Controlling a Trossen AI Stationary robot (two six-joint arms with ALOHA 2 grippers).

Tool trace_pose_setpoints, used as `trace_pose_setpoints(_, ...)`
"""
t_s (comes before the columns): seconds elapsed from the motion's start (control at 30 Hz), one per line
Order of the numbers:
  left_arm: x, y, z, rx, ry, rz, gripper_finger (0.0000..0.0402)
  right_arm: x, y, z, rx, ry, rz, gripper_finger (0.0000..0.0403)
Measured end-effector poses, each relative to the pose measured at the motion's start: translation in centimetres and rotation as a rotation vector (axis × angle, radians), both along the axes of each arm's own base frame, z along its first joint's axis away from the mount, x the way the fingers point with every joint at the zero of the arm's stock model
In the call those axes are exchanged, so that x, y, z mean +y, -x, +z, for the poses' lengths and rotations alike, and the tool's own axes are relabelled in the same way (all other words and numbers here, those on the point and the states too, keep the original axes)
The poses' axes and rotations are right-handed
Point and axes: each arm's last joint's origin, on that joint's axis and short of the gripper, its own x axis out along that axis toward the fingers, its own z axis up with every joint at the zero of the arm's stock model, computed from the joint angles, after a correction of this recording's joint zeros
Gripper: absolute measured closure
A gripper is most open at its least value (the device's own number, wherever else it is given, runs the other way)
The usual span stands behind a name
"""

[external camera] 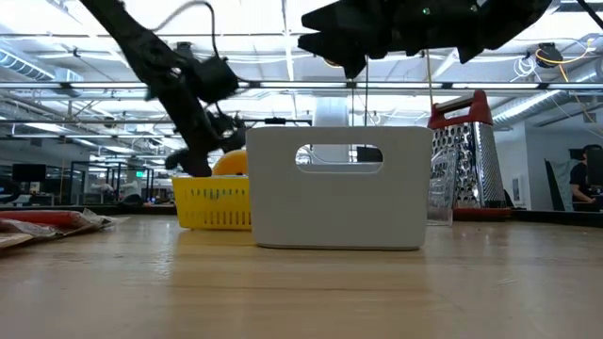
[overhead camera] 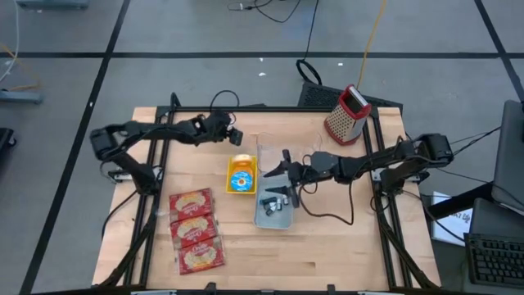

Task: Pick & Place Food Item
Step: Put the green food coloring bottle into the gray bin

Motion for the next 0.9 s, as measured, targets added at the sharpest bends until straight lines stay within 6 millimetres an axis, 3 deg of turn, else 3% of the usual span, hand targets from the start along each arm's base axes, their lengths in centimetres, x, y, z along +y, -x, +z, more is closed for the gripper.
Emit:
trace_pose_setpoints(0.17,2.4,-1.5,-1.5,0.059,0.079,0.041,0.0135,-0.6,0.0,0.0,0.004,-0.023,-0.022,0.0204)
trace_pose_setpoints(0.43,4.8,-3.1,-2.2,0.151,0.117,0.088,0.0135,-0.6,0.0,-0.2,0.028,-0.032,-0.022,0.0206)
trace_pose_setpoints(0.9,4.7,-2.1,-2.9,0.305,0.172,0.121,0.0135,-0.6,0.1,-0.6,0.070,-0.050,-0.020,0.0210)
